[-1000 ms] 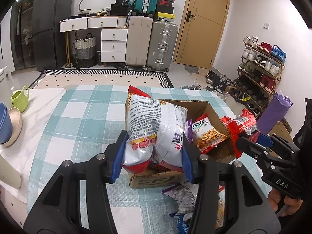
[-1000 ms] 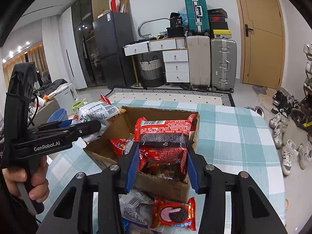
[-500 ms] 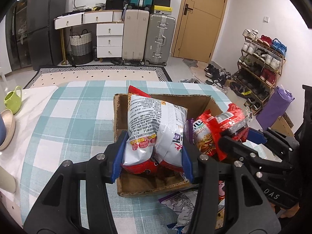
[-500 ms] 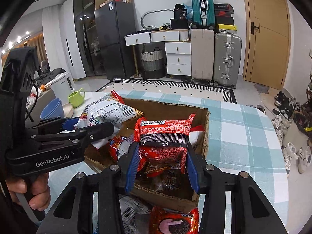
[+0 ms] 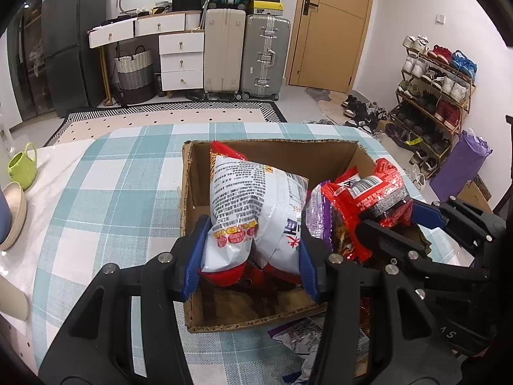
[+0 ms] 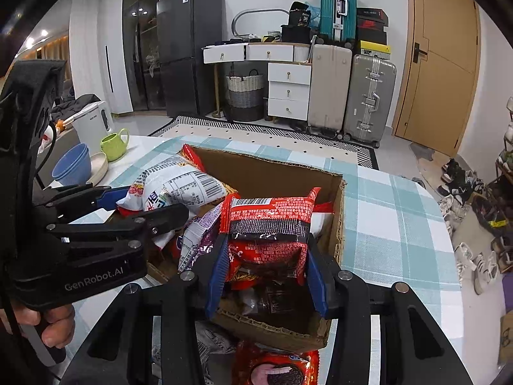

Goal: Organize snacks
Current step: 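Carry the white chip bag and red cookie pack into the box and release both, then move both open grippers back toward the remaining snacks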

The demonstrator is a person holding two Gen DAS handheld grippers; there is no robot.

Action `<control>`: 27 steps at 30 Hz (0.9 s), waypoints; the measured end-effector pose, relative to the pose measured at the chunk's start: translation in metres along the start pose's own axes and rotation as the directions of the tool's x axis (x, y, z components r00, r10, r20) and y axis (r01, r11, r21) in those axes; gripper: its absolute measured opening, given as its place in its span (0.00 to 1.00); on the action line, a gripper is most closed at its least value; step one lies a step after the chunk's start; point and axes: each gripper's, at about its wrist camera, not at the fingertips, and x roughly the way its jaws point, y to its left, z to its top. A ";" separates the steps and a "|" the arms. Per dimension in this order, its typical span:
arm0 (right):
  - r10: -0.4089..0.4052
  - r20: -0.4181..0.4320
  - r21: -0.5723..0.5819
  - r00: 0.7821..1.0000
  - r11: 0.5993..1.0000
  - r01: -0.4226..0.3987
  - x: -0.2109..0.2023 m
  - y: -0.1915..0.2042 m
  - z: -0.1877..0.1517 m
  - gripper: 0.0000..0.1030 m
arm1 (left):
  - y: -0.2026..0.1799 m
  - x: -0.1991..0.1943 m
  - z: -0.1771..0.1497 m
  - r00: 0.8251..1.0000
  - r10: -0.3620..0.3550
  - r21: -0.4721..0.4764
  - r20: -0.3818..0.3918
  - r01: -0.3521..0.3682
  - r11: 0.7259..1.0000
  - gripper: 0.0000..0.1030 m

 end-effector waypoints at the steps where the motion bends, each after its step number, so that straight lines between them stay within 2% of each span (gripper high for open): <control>1: -0.003 -0.002 -0.002 1.000 1.000 0.003 0.000 0.000 0.000 0.43 | -0.001 0.000 -0.001 1.000 0.007 0.008 0.004 -0.007 1.000 0.46; 9: -0.001 -0.003 0.003 1.000 1.000 0.001 0.007 0.000 0.001 0.43 | -0.004 -0.001 -0.003 1.000 0.013 0.029 -0.002 -0.013 0.999 0.47; 14: 0.014 0.019 0.026 1.000 1.000 -0.015 -0.003 -0.005 0.001 0.49 | 0.003 -0.006 -0.004 1.000 0.000 0.019 -0.008 0.001 1.000 0.47; 15: 0.011 0.025 0.027 1.000 1.000 -0.012 -0.006 -0.006 0.001 0.51 | 0.004 -0.007 -0.004 1.000 -0.008 0.013 -0.009 0.008 1.000 0.48; 19: 0.001 0.048 0.049 0.999 0.999 -0.004 -0.021 -0.011 -0.002 0.74 | 0.006 -0.015 -0.004 1.000 -0.017 0.015 -0.002 0.017 1.000 0.56; 20: 0.004 0.053 0.058 0.999 0.998 -0.007 -0.026 -0.013 -0.004 0.77 | 0.006 -0.019 -0.005 1.000 -0.022 0.019 0.007 0.021 1.000 0.59; 22: -0.006 0.063 0.075 0.998 0.997 0.001 -0.036 -0.017 -0.008 0.84 | 0.006 -0.027 -0.006 1.000 -0.028 0.021 0.012 0.028 0.999 0.77; 26: -0.020 0.082 0.129 0.996 0.992 0.009 -0.056 -0.030 -0.019 0.93 | 0.009 -0.045 -0.012 1.000 -0.010 0.007 0.027 0.010 1.000 0.82; 27: -0.021 0.085 0.140 0.996 0.990 0.009 -0.061 -0.032 -0.021 0.98 | 0.011 -0.050 -0.014 1.000 -0.016 -0.002 0.027 0.016 1.000 0.85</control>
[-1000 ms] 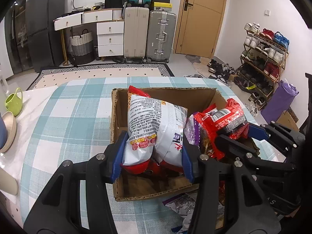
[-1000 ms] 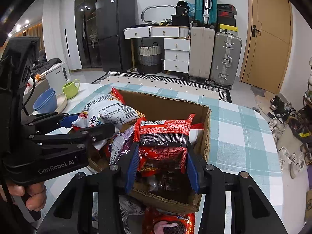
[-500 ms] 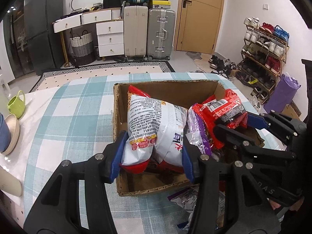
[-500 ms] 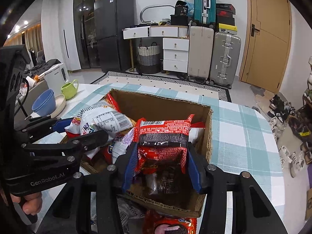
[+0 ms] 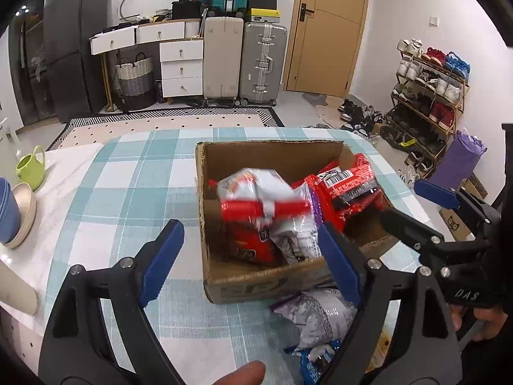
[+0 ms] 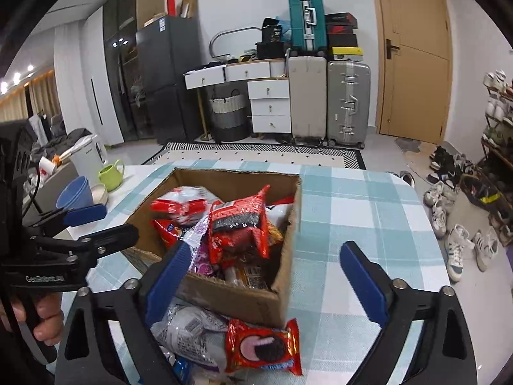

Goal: Organize snacks
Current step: 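Move both open grippers back toward the remaining snacks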

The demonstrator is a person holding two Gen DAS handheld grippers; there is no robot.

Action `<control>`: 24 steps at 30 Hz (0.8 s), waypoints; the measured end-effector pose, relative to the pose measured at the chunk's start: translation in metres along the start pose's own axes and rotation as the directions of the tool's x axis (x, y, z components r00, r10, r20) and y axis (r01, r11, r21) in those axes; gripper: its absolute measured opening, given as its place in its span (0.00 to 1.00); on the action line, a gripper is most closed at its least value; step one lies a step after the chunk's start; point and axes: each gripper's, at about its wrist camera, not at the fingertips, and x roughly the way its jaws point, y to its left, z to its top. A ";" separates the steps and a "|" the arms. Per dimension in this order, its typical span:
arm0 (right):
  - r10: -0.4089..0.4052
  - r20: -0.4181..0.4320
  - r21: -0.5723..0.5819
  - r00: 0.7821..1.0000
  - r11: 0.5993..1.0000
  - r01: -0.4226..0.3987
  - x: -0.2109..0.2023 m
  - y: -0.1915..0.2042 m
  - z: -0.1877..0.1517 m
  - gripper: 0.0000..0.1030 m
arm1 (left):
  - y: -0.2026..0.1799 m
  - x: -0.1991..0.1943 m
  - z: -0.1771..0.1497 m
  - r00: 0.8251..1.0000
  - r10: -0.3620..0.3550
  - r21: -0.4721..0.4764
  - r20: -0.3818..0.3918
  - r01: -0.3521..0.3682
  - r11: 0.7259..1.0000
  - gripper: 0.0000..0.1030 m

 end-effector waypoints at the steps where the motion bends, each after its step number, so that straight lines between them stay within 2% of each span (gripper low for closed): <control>1: 0.000 0.002 0.012 1.000 1.000 0.000 -0.005 -0.003 -0.002 0.99 | 0.002 -0.005 -0.002 1.000 -0.006 -0.011 0.004 0.006 1.000 0.90; 3: 0.007 -0.003 0.033 1.000 0.999 -0.007 -0.015 -0.008 -0.008 0.99 | 0.003 -0.016 -0.007 1.000 -0.007 -0.019 0.013 0.008 1.000 0.99; 12: 0.044 -0.044 0.075 0.998 0.996 -0.040 -0.046 -0.016 -0.046 0.99 | 0.005 -0.054 -0.034 1.000 0.006 -0.050 0.017 -0.005 0.999 0.99; 24: 0.049 -0.137 0.109 0.989 0.993 -0.034 -0.053 -0.015 -0.089 0.99 | 0.006 -0.066 -0.063 0.999 0.015 -0.072 -0.042 -0.018 0.997 0.99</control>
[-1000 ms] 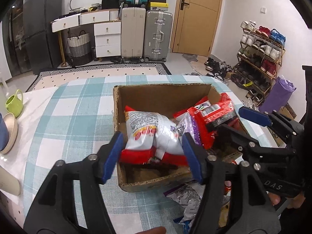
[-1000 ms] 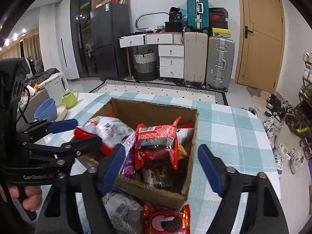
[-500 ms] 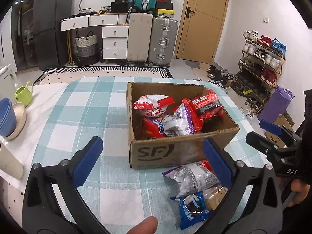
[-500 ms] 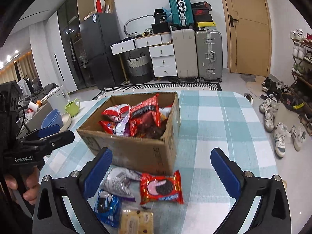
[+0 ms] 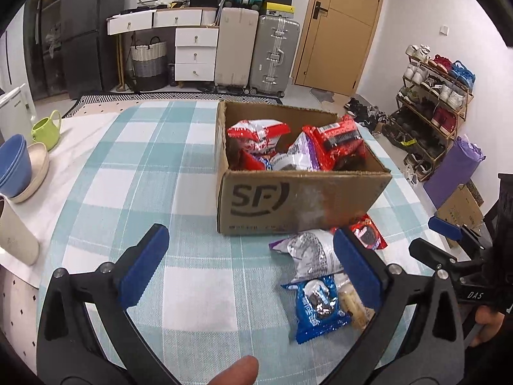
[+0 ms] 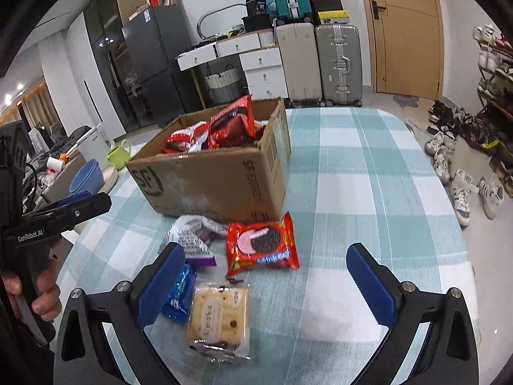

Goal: Organize snacks
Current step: 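Move both open grippers back toward the remaining snacks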

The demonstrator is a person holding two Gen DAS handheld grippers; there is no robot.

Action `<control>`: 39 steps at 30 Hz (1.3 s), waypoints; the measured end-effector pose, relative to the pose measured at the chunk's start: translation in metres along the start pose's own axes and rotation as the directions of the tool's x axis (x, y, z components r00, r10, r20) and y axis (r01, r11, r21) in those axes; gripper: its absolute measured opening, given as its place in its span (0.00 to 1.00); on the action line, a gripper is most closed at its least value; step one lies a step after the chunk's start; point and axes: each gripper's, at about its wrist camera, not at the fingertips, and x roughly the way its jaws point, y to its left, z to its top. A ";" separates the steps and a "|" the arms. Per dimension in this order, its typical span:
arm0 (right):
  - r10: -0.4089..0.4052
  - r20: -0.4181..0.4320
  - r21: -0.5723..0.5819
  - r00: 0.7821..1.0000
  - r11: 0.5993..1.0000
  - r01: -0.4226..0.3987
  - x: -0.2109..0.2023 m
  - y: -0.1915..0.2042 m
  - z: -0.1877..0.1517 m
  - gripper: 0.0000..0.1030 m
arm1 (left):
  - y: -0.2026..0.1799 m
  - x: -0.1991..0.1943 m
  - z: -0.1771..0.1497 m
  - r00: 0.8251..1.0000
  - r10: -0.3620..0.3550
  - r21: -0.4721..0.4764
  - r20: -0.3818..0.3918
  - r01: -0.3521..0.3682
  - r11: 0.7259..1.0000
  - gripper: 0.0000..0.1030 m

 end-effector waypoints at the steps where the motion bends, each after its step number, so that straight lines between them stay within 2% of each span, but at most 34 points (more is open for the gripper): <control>1: -0.002 -0.008 0.005 1.000 1.000 0.002 0.002 0.000 -0.003 0.99 | -0.001 0.003 -0.001 1.000 0.002 0.000 -0.005 -0.002 1.000 0.99; 13: 0.018 -0.120 -0.011 0.993 1.000 -0.020 0.028 0.013 -0.034 0.99 | -0.009 0.022 -0.032 0.997 -0.001 0.007 -0.072 0.001 1.000 0.99; 16: -0.003 -0.135 -0.034 0.991 0.999 -0.001 0.033 0.016 -0.039 0.99 | -0.011 0.026 -0.038 0.996 -0.004 0.004 -0.086 0.004 1.000 0.99; 28: 0.008 -0.204 -0.056 0.979 0.998 -0.020 0.051 0.027 -0.057 0.99 | -0.016 0.045 -0.061 0.988 -0.006 0.026 -0.156 0.010 1.000 0.99; 34: -0.052 -0.219 -0.154 0.974 0.988 0.018 0.057 0.039 -0.060 0.99 | -0.014 0.051 -0.065 0.986 -0.003 0.027 -0.169 0.007 1.000 0.99; 39: -0.081 -0.219 -0.167 0.972 0.985 0.045 0.058 0.034 -0.062 0.99 | -0.014 0.052 -0.065 0.984 -0.003 0.028 -0.175 0.008 1.000 0.99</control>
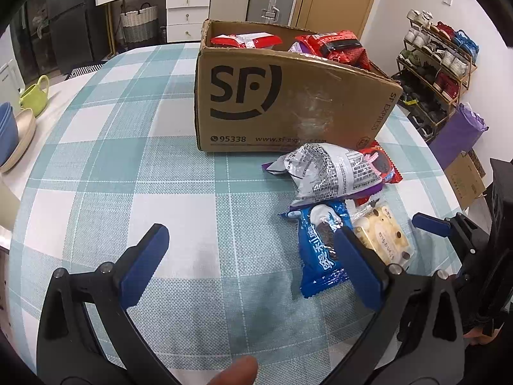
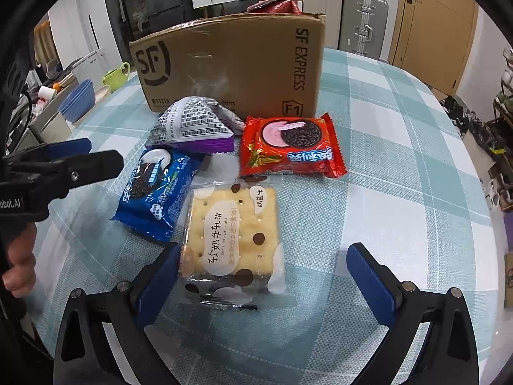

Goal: Organize snacks
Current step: 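Move both open grippers back toward the remaining snacks, then grasp the blue cookie pack with the left gripper while the right grasps the cracker pack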

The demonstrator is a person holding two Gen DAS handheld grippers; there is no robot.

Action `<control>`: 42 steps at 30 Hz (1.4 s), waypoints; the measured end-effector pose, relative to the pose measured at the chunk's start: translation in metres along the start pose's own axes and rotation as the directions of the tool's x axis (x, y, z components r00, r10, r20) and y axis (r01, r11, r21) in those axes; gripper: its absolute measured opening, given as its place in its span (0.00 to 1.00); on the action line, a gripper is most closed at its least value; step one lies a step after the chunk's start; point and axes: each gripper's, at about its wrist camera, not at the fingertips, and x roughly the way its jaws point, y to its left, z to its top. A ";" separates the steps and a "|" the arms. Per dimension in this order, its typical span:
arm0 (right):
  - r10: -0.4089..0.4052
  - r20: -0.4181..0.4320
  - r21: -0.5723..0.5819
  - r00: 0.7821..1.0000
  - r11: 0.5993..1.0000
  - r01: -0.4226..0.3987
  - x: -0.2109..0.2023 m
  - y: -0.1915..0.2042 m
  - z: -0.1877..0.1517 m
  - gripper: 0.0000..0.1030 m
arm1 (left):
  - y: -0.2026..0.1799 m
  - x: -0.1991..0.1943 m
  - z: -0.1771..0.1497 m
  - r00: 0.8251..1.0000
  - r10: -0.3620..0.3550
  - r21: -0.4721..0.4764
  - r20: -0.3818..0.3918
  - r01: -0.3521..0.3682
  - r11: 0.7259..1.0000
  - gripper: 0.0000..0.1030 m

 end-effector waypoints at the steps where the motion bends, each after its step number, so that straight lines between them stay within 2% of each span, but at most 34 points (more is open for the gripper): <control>1: 0.003 -0.002 0.002 1.000 1.000 -0.003 0.000 -0.001 0.001 0.99 | 0.000 0.001 0.000 1.000 0.000 0.002 -0.003 0.000 1.000 0.99; 10: -0.033 -0.006 -0.031 0.999 0.999 0.033 0.006 -0.001 0.004 0.99 | -0.008 0.010 -0.003 0.999 -0.014 0.018 -0.032 0.014 1.000 0.99; 20: -0.031 -0.020 -0.021 0.999 0.999 0.031 0.008 -0.002 0.006 0.99 | -0.012 0.016 -0.006 0.999 -0.022 0.019 -0.049 0.023 1.000 0.99; 24: -0.028 0.000 -0.028 1.000 0.999 0.028 0.006 -0.002 0.003 0.98 | -0.017 0.017 -0.006 0.998 -0.022 0.031 -0.055 0.023 0.999 0.99; 26: -0.023 0.015 -0.029 1.000 0.999 0.023 0.003 -0.002 0.000 0.93 | -0.020 0.016 -0.007 0.998 -0.020 0.040 -0.056 0.022 0.999 0.99; 30: -0.001 0.058 -0.052 0.998 0.999 0.004 -0.007 0.000 -0.005 0.61 | -0.022 0.017 -0.008 0.998 -0.012 0.046 -0.061 0.015 0.999 0.99; 31: -0.001 0.064 -0.051 0.998 0.999 0.004 -0.008 0.000 -0.007 0.58 | -0.022 0.018 -0.008 0.998 -0.011 0.044 -0.063 0.014 0.999 0.99; 34: 0.026 0.074 -0.031 0.997 0.999 -0.024 -0.011 -0.004 -0.008 0.57 | -0.023 0.020 -0.009 0.997 -0.014 0.042 -0.071 0.017 0.999 0.99; 42: 0.037 0.098 -0.004 0.994 0.999 -0.037 -0.024 -0.008 -0.014 0.57 | -0.033 0.026 -0.007 0.996 -0.024 0.053 -0.091 0.029 0.998 0.99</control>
